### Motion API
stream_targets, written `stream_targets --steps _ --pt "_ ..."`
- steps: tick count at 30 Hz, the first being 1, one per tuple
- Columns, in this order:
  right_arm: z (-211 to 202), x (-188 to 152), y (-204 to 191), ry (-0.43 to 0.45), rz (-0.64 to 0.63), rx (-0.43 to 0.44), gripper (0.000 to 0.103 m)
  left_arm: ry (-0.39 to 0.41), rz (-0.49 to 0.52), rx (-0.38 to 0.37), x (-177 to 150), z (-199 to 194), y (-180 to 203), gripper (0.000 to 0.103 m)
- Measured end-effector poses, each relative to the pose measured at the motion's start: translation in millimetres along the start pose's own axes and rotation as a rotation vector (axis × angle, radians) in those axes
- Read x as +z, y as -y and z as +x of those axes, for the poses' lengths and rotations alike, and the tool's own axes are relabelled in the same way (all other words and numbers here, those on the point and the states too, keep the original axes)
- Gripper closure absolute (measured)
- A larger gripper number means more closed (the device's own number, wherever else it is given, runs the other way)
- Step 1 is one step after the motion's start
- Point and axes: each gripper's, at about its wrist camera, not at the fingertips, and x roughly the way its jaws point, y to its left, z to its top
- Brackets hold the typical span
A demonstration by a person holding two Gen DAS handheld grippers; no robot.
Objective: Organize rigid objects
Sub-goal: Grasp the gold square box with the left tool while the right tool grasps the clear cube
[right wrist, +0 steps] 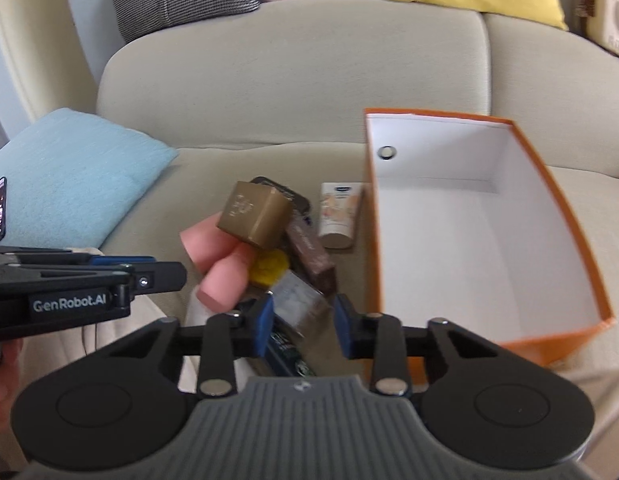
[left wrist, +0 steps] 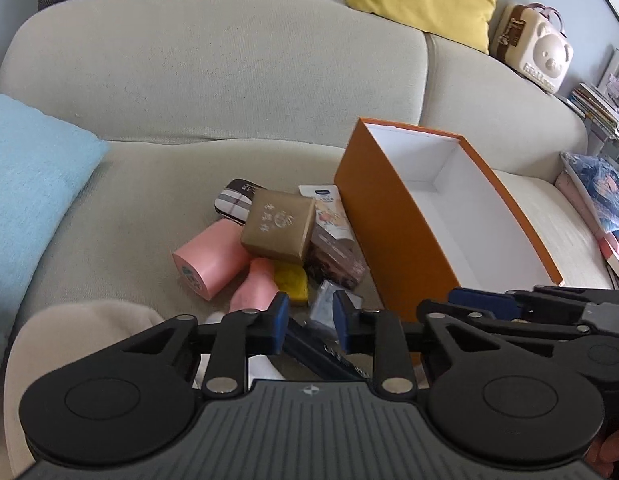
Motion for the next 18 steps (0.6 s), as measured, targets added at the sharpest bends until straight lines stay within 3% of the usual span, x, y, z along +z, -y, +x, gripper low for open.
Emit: stream_targets --steps 3,5,7,9,13,16,18 --pt "19.4 10.7 -5.4 -0.018 -0.018 0.019 0.086 -0.011 0.014 -0.001 10.4 13.8 -5.8 0.074" --pt "35.3 17.0 -8.3 -0.037 -0.044 0.016 0.087 -0.020 0.035 0.005 16.4 23.6 -8.3 0.072" --pt "51.3 23.7 -10.4 -0.057 -0.060 0.012 0.087 -0.024 0.058 0.005 21.3 32.9 -10.7 0.055" --pt "65.0 31.3 -10.0 -0.074 -0.059 0.020 0.087 -0.024 0.072 0.004 26.3 41.7 -13.5 0.047" --pt "91.9 50.5 -8.1 -0.081 -0.091 0.003 0.087 -0.027 0.127 0.027 36.1 60.5 -18.1 0.034" --pt "109.2 62.6 -6.0 -0.090 -0.109 -0.019 0.087 -0.045 0.196 0.003 42.0 77.5 -20.5 0.025" --pt "120.2 69.1 -2.9 -0.102 -0.109 -0.007 0.087 -0.052 0.259 -0.001 43.1 86.5 -19.4 0.023"
